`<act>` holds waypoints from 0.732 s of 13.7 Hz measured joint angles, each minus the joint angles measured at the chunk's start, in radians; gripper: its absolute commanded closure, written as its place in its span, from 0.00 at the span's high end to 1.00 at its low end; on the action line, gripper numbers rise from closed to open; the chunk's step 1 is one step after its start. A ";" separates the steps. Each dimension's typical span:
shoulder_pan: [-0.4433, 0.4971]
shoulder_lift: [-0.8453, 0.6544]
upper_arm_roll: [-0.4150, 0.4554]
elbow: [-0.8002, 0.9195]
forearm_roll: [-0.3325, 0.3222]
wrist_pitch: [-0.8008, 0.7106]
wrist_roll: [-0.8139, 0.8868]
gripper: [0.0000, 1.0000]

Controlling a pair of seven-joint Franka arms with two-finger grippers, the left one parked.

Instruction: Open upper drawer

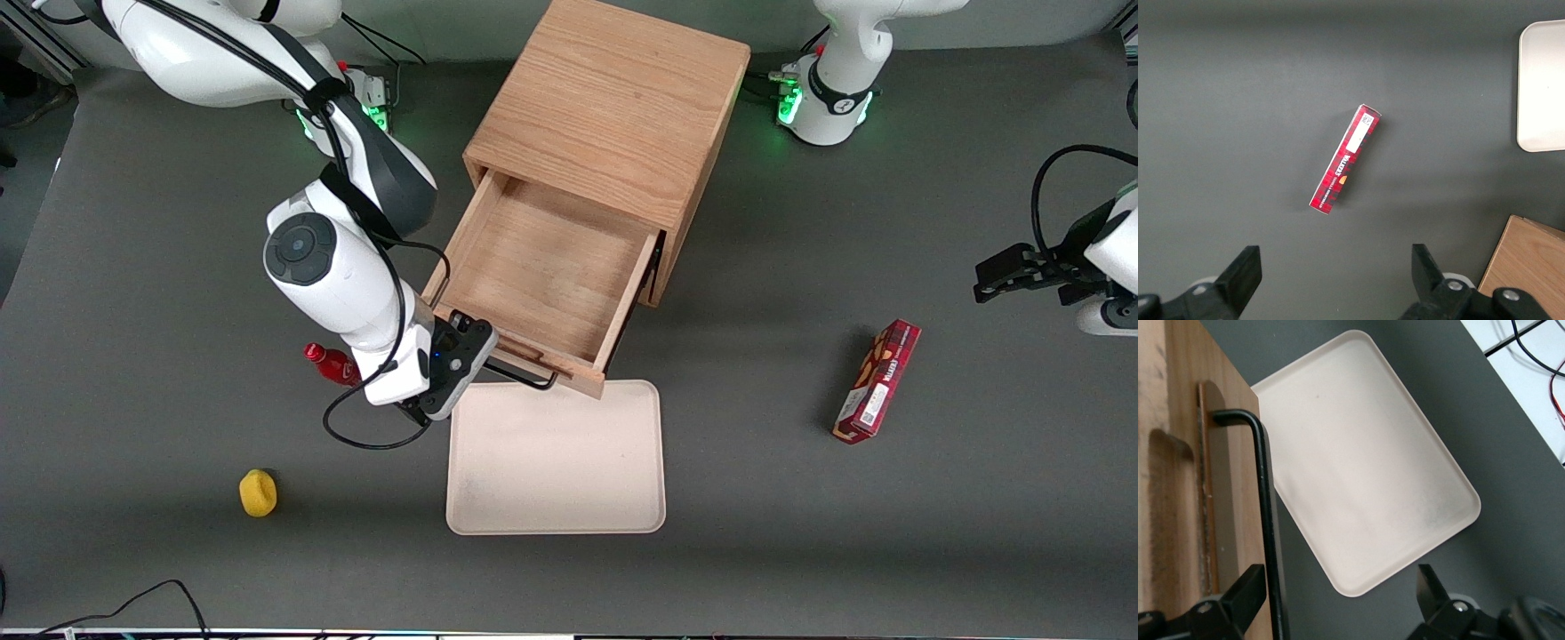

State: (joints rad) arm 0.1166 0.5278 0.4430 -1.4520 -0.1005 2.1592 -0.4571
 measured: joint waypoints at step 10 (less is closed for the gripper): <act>-0.173 -0.366 -0.136 0.048 0.249 -0.509 0.480 1.00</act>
State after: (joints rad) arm -0.0560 0.1613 0.3067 -1.4043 0.1486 1.6503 0.0228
